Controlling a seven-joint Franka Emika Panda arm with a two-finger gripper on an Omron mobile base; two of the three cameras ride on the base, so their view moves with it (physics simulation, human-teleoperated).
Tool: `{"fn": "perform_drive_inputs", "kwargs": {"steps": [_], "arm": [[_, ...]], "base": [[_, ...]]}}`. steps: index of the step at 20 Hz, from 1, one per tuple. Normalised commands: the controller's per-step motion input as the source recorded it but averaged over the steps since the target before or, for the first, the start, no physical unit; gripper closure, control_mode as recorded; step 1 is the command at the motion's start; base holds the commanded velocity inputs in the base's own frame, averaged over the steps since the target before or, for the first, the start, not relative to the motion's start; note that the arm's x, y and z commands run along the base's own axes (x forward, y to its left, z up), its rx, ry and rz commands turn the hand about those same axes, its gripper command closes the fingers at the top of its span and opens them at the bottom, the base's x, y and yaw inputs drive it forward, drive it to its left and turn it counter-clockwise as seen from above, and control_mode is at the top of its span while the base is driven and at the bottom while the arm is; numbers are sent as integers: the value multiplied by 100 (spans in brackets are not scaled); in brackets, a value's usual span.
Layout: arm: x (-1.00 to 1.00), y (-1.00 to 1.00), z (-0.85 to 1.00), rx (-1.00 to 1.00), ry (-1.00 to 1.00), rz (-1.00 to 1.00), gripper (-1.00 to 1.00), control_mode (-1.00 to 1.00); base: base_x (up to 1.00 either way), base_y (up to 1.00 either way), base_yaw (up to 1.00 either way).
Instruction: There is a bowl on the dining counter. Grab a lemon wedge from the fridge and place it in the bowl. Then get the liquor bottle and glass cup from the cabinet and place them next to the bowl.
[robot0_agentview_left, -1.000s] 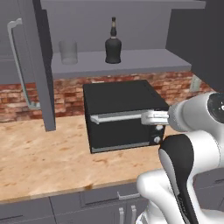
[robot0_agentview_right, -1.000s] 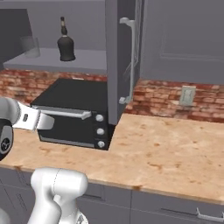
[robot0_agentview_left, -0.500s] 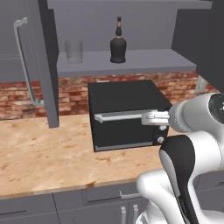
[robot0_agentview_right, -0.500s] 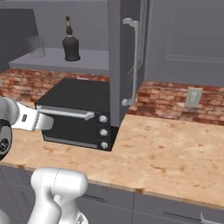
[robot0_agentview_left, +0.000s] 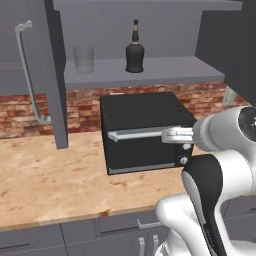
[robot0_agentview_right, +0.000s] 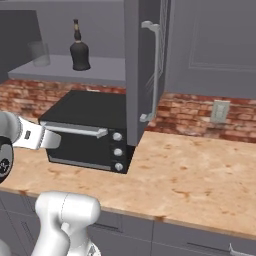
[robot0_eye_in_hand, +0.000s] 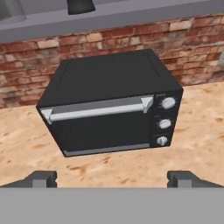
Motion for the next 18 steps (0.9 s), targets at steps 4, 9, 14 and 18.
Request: {"fn": "perform_drive_inputs", "kwargs": {"steps": [4, 9, 14, 18], "arm": [[0, 0, 0, 0, 0, 0, -100, 100], [10, 7, 4, 0, -5, 0, -100, -100], [57, 28, 68, -3, -27, 0, -100, -100], [52, 5, 85, -4, -30, 9, -100, -100]], "base": [[65, 38, 0], [0, 0, 0], [0, 0, 0], [0, 0, 0]]}}
